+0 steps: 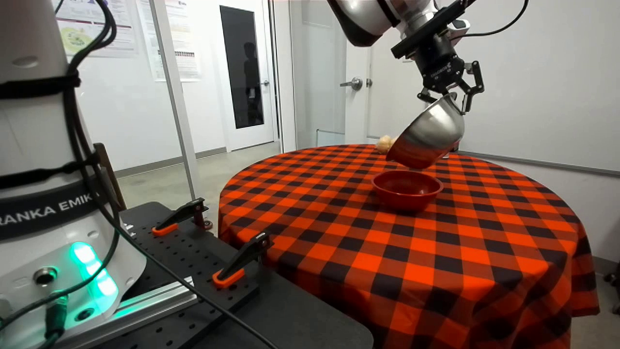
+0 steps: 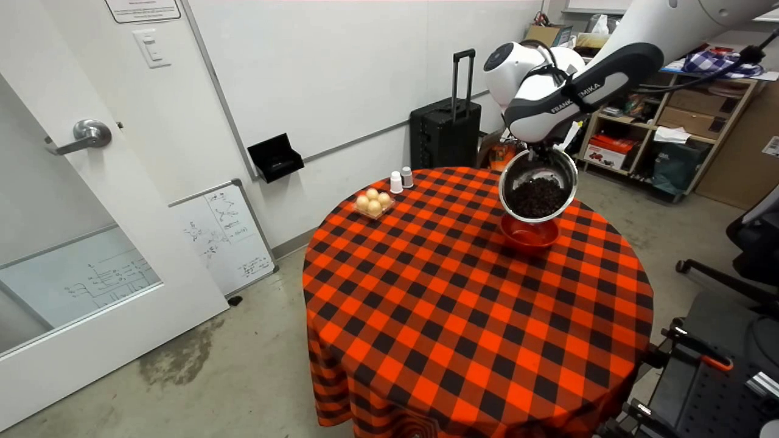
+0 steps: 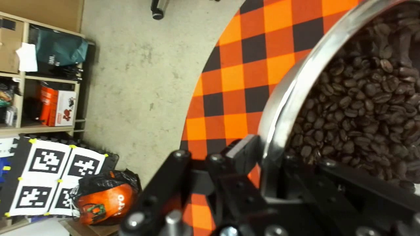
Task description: Pour the contents from the silver bowl to the orange bowl
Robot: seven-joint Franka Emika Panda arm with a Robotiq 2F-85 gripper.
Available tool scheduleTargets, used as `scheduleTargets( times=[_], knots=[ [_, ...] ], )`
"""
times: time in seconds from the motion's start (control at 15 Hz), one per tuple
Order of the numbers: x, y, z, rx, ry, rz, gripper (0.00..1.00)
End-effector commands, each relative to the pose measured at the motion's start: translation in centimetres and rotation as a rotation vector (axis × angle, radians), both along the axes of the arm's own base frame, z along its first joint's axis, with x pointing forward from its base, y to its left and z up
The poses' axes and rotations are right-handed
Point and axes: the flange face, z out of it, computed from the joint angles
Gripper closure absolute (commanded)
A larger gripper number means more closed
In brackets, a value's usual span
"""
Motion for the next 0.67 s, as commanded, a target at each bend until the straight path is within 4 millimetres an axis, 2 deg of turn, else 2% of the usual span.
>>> scheduleTargets(
  times=[0.0,0.27,0.6],
  knots=[
    [-0.5,0.6,0.0,-0.136,0.015,-0.013,0.98],
    [-0.6,1.5,-0.5,-0.226,0.019,-0.006,0.98],
    [-0.4,3.6,-0.5,-0.344,0.006,0.033,0.98]
  ],
)
